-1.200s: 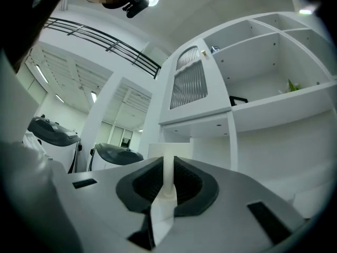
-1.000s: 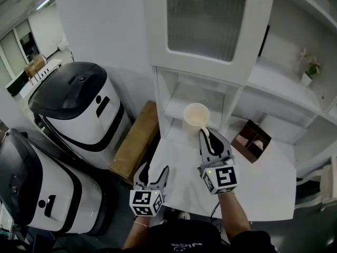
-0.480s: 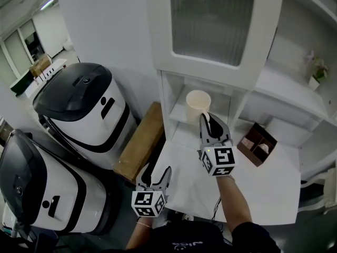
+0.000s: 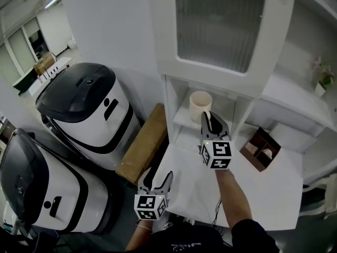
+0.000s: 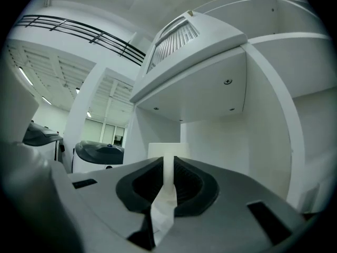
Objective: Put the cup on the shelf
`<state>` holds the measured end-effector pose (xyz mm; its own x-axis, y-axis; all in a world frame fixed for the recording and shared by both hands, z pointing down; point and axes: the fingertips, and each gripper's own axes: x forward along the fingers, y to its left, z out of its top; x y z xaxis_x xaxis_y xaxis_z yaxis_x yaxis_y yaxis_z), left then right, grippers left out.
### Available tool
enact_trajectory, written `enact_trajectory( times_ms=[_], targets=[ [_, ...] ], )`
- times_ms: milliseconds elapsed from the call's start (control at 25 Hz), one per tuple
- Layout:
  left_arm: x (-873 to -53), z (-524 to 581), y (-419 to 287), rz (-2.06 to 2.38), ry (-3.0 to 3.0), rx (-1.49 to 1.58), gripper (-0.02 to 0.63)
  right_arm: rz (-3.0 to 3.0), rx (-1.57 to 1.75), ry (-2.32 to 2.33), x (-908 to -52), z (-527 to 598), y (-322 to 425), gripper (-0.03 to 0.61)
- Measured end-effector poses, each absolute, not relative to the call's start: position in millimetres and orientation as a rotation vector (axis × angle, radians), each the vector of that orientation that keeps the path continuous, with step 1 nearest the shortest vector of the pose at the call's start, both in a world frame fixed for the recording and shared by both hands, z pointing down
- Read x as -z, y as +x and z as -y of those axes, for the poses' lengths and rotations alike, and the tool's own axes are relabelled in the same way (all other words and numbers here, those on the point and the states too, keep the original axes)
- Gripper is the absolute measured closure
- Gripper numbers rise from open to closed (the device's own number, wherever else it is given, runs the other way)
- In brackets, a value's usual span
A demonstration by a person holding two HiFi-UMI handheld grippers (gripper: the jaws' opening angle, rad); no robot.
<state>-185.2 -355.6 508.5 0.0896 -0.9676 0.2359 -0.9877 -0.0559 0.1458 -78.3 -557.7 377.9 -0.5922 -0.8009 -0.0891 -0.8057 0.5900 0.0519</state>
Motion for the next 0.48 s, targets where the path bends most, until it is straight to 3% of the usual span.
enact_trajectory(
  times_ms=[480],
  targets=[
    [-517,348,-200,1.984,2.039,-0.125,0.314,-2.813,-0.126,-1.474,-395,594,-98,0.531]
  ],
)
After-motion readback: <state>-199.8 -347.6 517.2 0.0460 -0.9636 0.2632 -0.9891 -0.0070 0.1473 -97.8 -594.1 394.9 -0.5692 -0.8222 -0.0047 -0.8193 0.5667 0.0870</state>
